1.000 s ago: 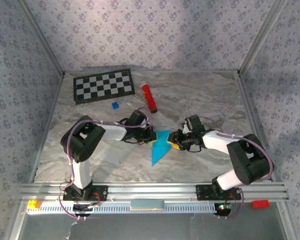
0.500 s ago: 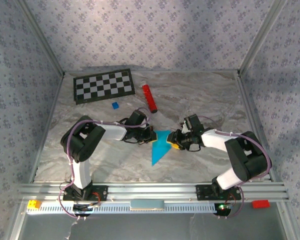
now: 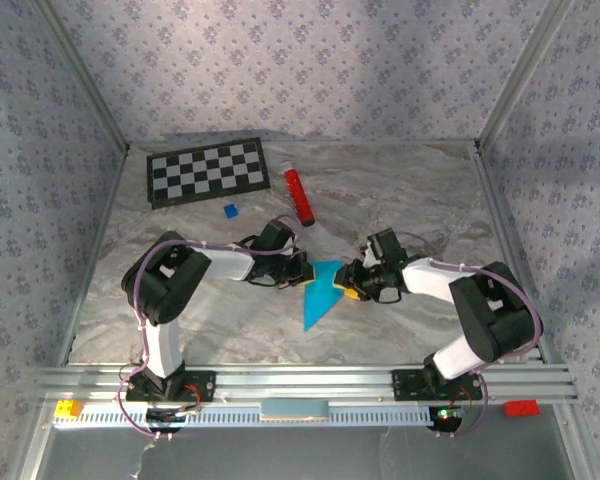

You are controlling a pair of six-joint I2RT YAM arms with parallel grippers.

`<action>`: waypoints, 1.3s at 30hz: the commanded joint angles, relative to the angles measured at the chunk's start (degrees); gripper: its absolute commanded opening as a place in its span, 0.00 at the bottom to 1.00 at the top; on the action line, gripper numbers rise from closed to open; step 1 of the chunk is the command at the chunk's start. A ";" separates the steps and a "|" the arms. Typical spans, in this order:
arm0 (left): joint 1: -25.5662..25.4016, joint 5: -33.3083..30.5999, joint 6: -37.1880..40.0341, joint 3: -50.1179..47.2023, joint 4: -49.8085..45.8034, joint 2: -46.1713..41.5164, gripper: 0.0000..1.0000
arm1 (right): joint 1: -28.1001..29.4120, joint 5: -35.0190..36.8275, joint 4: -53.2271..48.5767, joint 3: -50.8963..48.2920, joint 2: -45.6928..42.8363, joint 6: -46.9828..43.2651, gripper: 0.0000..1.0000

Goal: Fold a paper plane with a square sheet of paper (pick it up from the middle)
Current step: Fold the wing for the fifth time at the center of the table.

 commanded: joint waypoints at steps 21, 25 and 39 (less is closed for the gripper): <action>-0.31 -0.91 0.48 1.62 -2.29 1.08 0.04 | -1.71 -7.23 6.81 2.06 2.24 -4.95 0.35; -0.31 -0.76 0.22 1.54 -1.74 1.26 0.04 | -2.23 -8.55 7.57 2.52 4.10 -5.30 0.33; -0.25 -0.87 0.48 1.33 -1.76 0.92 0.04 | -3.31 -10.75 7.95 4.01 8.34 -7.28 0.28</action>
